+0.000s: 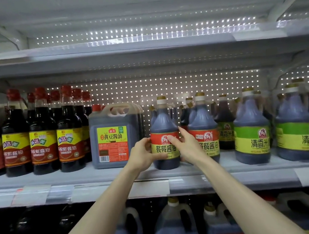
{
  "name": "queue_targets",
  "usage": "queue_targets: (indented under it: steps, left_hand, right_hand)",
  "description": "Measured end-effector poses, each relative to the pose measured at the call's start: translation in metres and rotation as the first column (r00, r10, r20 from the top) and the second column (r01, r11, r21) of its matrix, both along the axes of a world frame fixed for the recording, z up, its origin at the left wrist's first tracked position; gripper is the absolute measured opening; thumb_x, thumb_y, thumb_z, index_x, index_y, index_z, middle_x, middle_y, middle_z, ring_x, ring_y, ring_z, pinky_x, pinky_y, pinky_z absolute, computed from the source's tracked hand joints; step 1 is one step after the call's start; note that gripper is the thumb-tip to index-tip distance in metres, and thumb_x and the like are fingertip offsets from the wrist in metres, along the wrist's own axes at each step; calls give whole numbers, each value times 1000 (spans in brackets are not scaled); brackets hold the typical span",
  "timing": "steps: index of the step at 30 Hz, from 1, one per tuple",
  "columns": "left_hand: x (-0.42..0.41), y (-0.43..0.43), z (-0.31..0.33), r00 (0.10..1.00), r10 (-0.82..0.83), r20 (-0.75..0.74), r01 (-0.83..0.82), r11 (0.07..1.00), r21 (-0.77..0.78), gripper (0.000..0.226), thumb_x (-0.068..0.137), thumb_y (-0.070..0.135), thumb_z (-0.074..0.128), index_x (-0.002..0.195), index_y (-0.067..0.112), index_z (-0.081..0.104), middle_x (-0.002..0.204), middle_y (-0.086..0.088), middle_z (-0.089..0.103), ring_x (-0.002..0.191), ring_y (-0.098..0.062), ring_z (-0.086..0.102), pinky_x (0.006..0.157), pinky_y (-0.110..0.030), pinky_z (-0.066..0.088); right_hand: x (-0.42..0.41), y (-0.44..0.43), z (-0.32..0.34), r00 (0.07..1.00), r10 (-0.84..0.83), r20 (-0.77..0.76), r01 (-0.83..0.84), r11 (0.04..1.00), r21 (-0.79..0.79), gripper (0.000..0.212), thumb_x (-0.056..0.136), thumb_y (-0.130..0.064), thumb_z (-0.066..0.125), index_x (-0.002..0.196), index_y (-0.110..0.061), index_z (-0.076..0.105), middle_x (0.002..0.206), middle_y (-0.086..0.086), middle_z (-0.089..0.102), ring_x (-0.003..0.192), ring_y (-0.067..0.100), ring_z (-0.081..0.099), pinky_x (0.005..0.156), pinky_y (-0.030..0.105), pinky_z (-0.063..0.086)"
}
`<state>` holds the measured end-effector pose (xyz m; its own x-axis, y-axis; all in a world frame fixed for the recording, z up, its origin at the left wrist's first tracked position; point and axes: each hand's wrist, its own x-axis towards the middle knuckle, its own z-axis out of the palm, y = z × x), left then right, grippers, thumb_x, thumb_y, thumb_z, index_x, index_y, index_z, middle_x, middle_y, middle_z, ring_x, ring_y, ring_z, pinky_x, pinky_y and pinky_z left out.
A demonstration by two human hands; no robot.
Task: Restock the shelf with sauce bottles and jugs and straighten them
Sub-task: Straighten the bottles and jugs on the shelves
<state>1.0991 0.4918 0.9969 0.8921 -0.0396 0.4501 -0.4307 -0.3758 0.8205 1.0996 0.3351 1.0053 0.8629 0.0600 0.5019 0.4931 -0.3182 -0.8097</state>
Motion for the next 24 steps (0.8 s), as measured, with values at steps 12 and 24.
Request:
queue_targets:
  steps: [12, 24]
  left_hand:
    - [14, 0, 2, 999, -30, -23, 30, 1000, -2, 69, 73, 5, 80, 134, 3, 46, 114, -2, 59, 100, -14, 57, 90, -26, 48]
    - [25, -2, -1, 999, -26, -43, 26, 1000, 3, 69, 76, 8, 78, 137, 6, 44, 113, -2, 61, 99, -15, 59, 88, -27, 49]
  right_hand:
    - [17, 3, 0, 999, -39, -15, 39, 999, -17, 46, 97, -35, 52, 141, -26, 41, 130, 0, 59, 115, 20, 58, 98, 43, 49]
    - [33, 8, -6, 995, -90, -44, 87, 994, -64, 57, 99, -40, 47, 149, -23, 29, 136, 3, 55, 120, 23, 55, 100, 45, 48]
